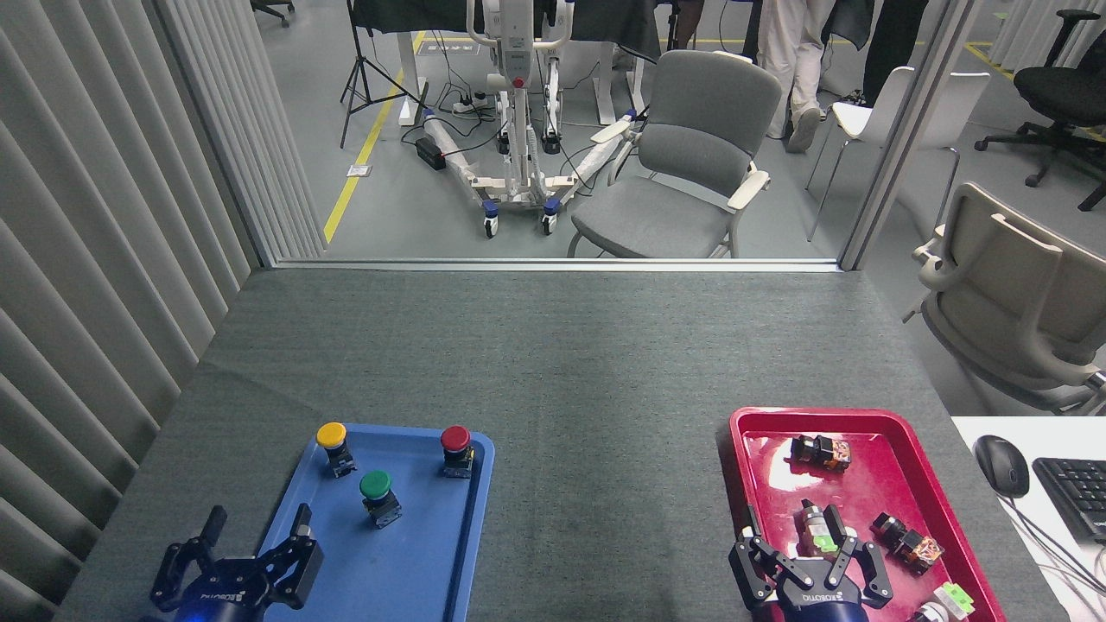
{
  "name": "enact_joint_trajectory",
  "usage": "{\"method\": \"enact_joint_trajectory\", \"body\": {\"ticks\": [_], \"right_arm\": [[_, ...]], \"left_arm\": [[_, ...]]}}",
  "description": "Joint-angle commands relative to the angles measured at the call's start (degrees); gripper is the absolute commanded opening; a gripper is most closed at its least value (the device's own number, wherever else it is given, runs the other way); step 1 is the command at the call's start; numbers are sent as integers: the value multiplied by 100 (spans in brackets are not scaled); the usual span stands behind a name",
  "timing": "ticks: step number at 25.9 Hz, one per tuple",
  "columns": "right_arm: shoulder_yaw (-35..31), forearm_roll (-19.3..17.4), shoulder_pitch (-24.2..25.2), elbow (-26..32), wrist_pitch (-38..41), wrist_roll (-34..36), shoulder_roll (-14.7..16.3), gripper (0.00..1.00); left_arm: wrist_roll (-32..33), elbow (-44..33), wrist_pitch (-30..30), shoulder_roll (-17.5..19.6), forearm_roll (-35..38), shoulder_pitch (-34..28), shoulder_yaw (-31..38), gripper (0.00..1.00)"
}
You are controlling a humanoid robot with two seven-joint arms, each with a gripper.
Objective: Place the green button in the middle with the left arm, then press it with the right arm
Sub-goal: 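Reach the left gripper toward the green button on the blue tray, then grasp the green button with the left gripper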
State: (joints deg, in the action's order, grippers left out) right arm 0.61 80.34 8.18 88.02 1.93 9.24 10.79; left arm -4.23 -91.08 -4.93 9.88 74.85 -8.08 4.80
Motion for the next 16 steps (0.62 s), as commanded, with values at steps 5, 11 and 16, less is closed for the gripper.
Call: {"method": "enact_joint_trajectory", "body": {"ticks": [5, 11, 16], "right_arm": [[0, -1, -1, 5, 9, -19, 28, 100], [-9, 8, -1, 13, 9, -10, 28, 100], [-9, 8, -1, 13, 9, -10, 28, 100]], "left_arm": [[-113, 1286, 1, -57, -32, 658, -419, 100], [-412, 1962, 10, -285, 47, 1080, -972, 100], [-421, 2446, 18, -373, 65, 1449, -1271, 100]]}}
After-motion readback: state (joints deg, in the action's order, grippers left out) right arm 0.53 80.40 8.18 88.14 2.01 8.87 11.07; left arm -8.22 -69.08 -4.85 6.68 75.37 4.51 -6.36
